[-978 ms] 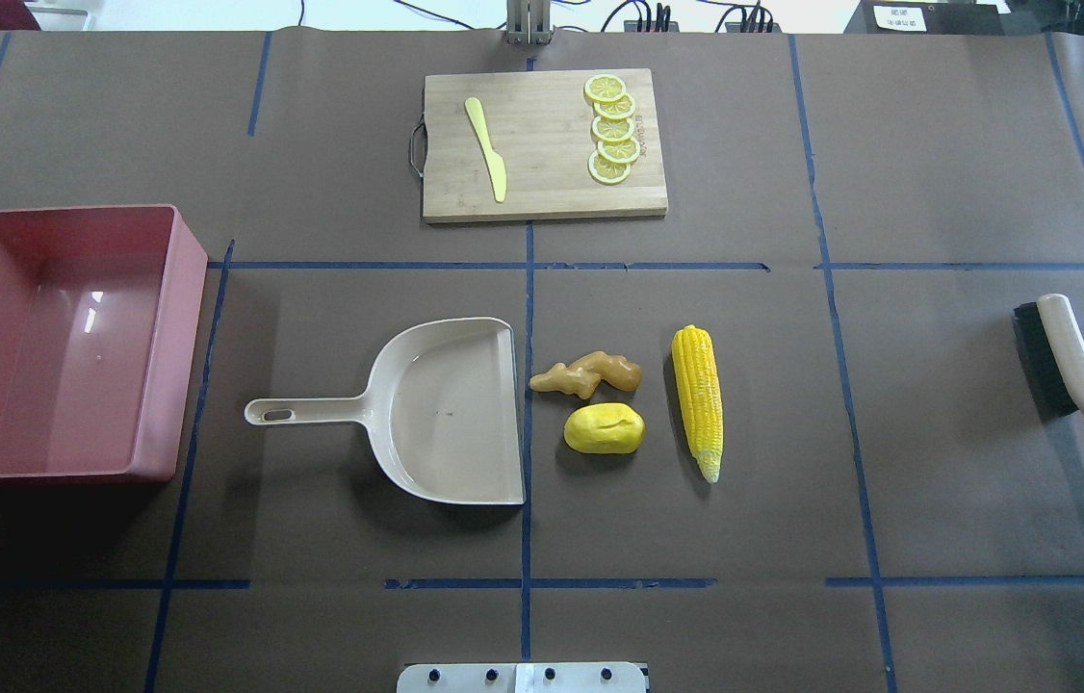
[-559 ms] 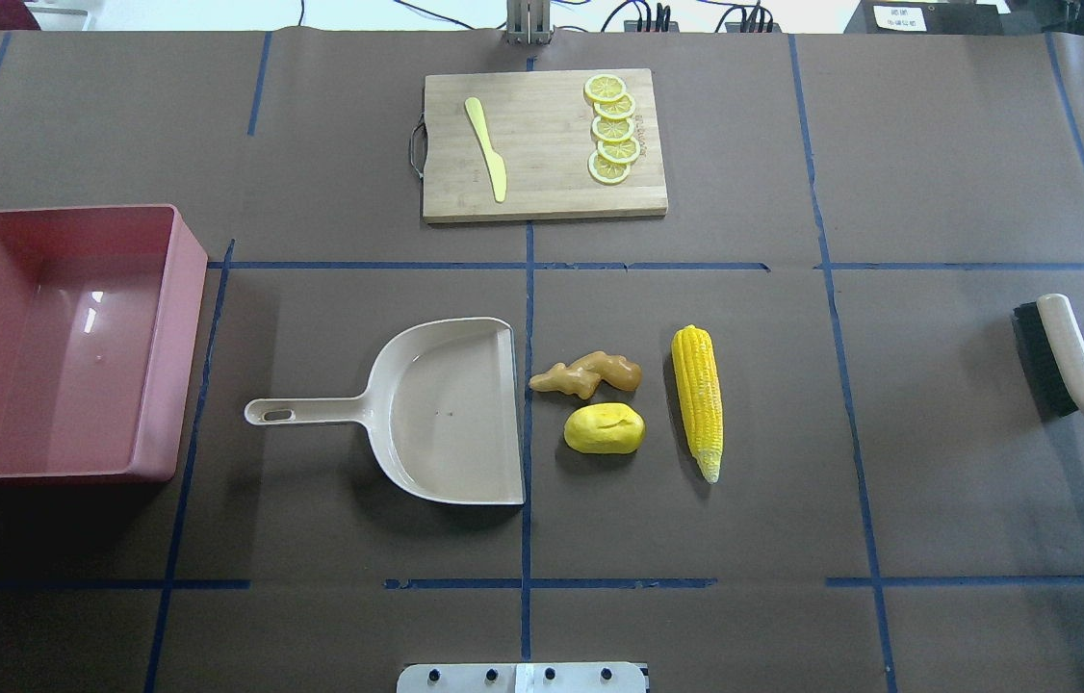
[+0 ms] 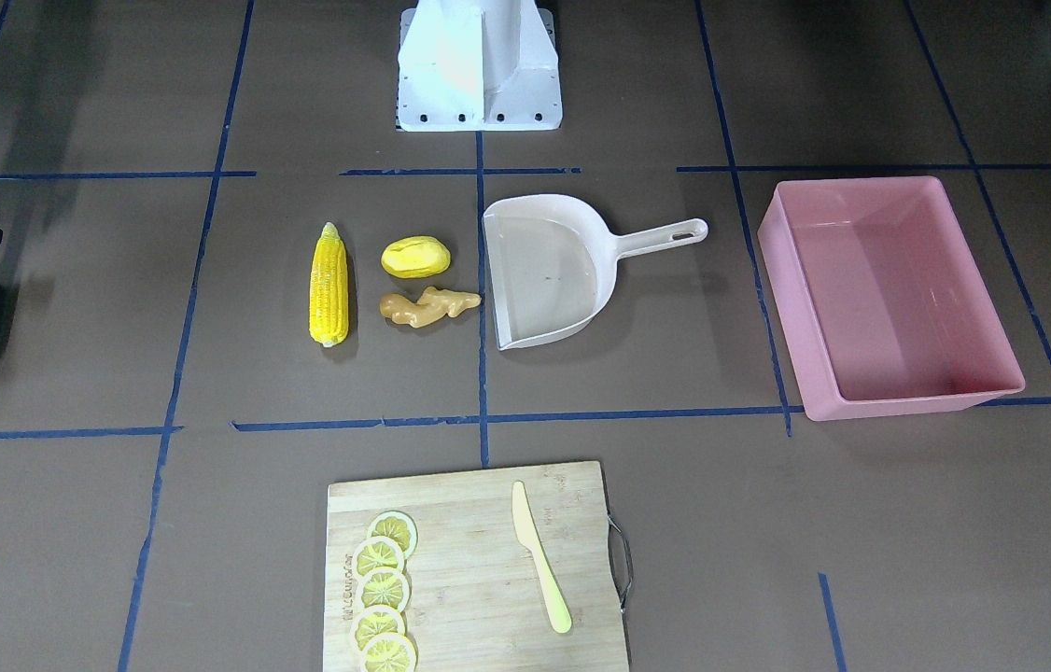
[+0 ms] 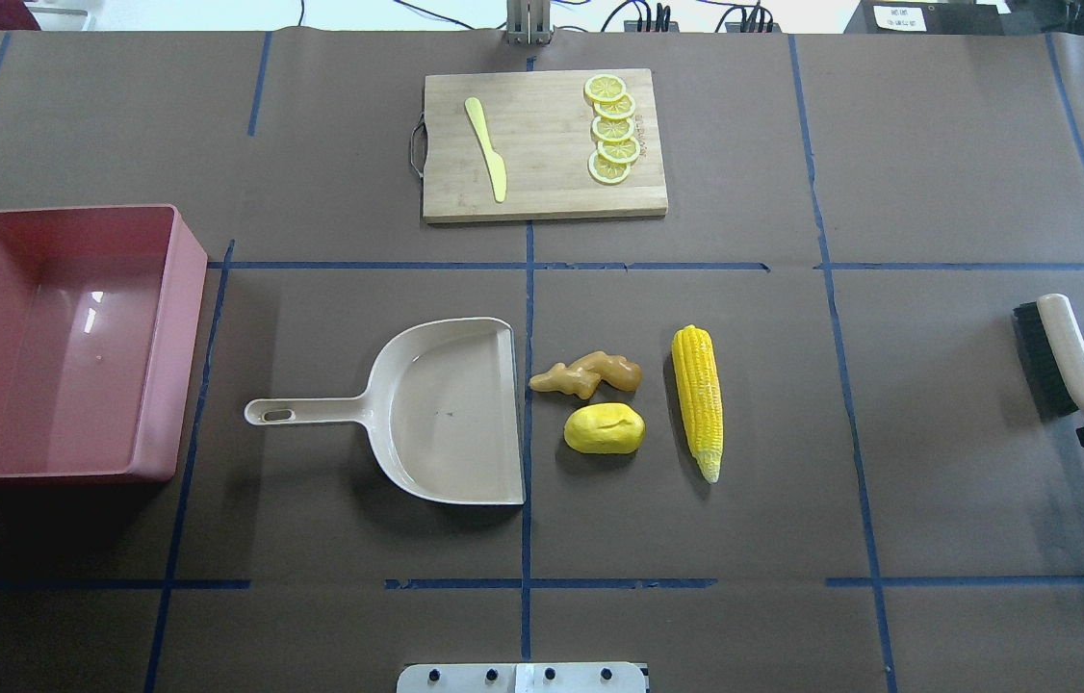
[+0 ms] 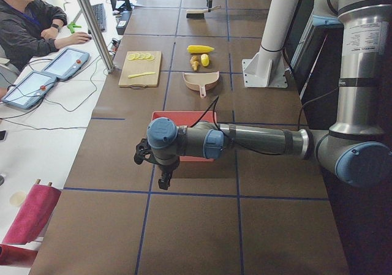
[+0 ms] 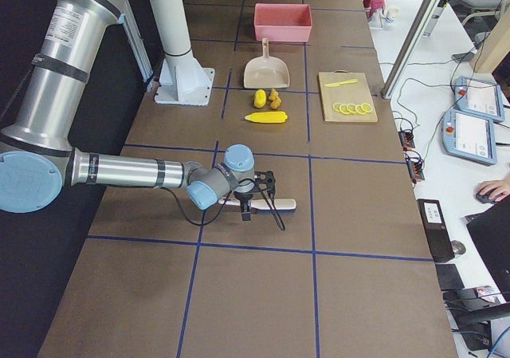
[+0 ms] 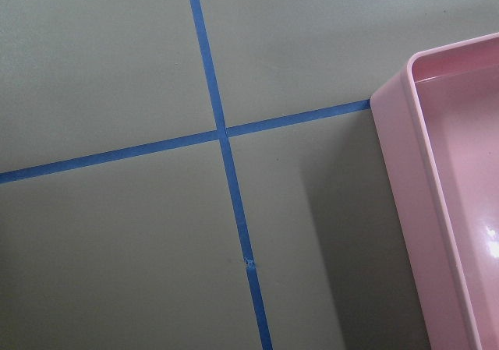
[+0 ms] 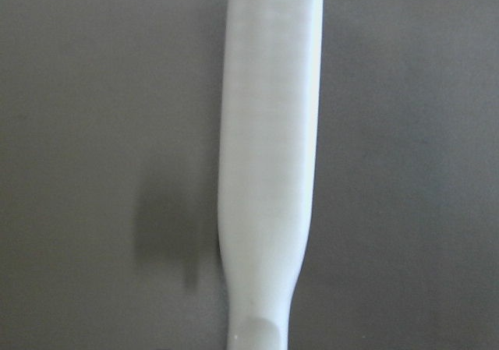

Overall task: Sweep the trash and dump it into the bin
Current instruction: 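Grasp the white brush handle with the right gripper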

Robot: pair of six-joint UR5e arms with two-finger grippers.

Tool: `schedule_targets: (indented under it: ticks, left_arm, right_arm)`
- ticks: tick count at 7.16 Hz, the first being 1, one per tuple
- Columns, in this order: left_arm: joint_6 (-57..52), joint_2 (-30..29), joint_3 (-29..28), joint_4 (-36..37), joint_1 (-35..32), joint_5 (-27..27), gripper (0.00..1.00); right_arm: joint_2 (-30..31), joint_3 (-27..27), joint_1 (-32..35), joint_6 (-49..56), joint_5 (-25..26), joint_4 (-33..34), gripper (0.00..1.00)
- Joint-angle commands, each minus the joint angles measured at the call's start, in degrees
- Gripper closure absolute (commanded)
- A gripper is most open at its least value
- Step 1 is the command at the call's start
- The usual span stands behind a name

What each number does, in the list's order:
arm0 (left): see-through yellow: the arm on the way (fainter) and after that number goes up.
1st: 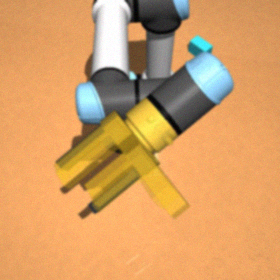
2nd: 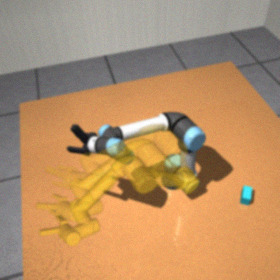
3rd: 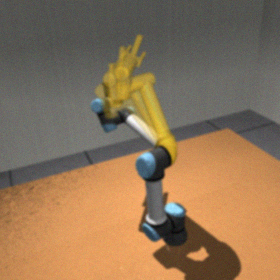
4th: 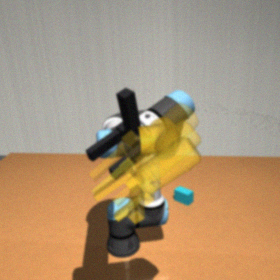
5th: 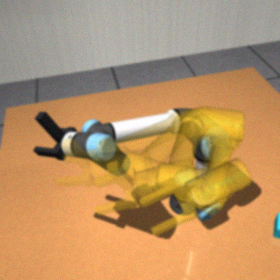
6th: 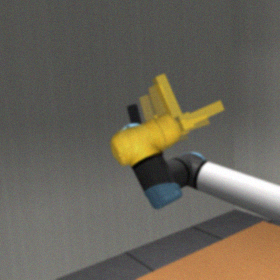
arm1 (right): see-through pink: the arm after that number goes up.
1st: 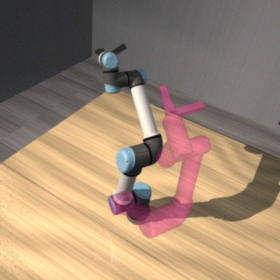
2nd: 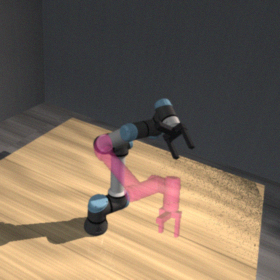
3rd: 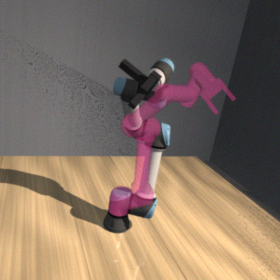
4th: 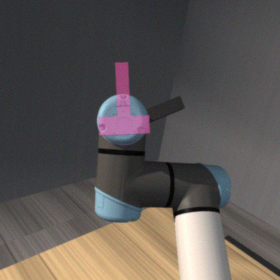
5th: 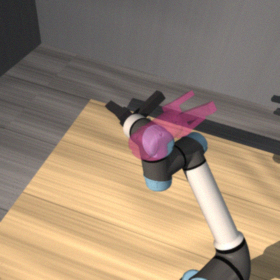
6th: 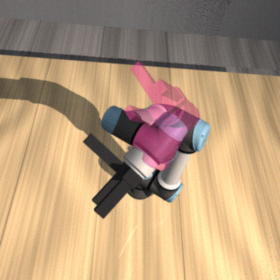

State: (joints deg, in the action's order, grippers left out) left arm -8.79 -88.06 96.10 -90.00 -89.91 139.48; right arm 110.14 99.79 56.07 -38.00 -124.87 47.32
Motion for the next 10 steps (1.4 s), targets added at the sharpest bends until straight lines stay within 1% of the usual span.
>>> schedule_targets:
  ticks: [1, 2, 3, 4, 7, 8, 9, 10]
  left_arm:
    - [0.0, 0.0, 0.0, 0.0, 0.0, 0.0, 0.00]
    - [0.0, 0.0, 0.0, 0.0, 0.0, 0.1, 0.00]
    - [0.0, 0.0, 0.0, 0.0, 0.0, 0.1, 0.00]
    - [0.0, 0.0, 0.0, 0.0, 0.0, 0.1, 0.00]
    - [0.0, -0.1, 0.0, 0.0, 0.2, 0.0, 0.00]
    - [-0.1, -1.0, -0.5, 0.0, 0.3, 0.2, 0.00]
    - [-0.5, -1.1, 0.1, -1.7, 0.3, 0.3, 0.00]
    - [-0.5, -0.7, -0.7, -6.5, 0.3, 0.5, 0.00]
  right_arm:
    - [0.0, -0.6, -2.4, -0.7, 1.3, -0.9, 0.11]
    - [0.0, -0.6, -2.8, -0.6, 1.3, -0.9, 0.43]
    - [0.2, -0.6, -3.1, -0.6, 1.3, -0.8, 0.68]
    - [0.2, -0.5, -3.0, -0.3, 1.3, -0.9, 1.00]
    - [0.6, 0.3, -3.2, 1.0, 1.2, -0.8, 1.00]
    - [0.7, 1.3, -3.0, 1.3, 0.8, -0.3, 1.00]
    - [0.3, 3.6, -1.1, 0.9, 0.3, 3.6, 1.00]
    - [-0.5, 7.6, -0.7, 0.9, 0.5, 10.7, 1.00]
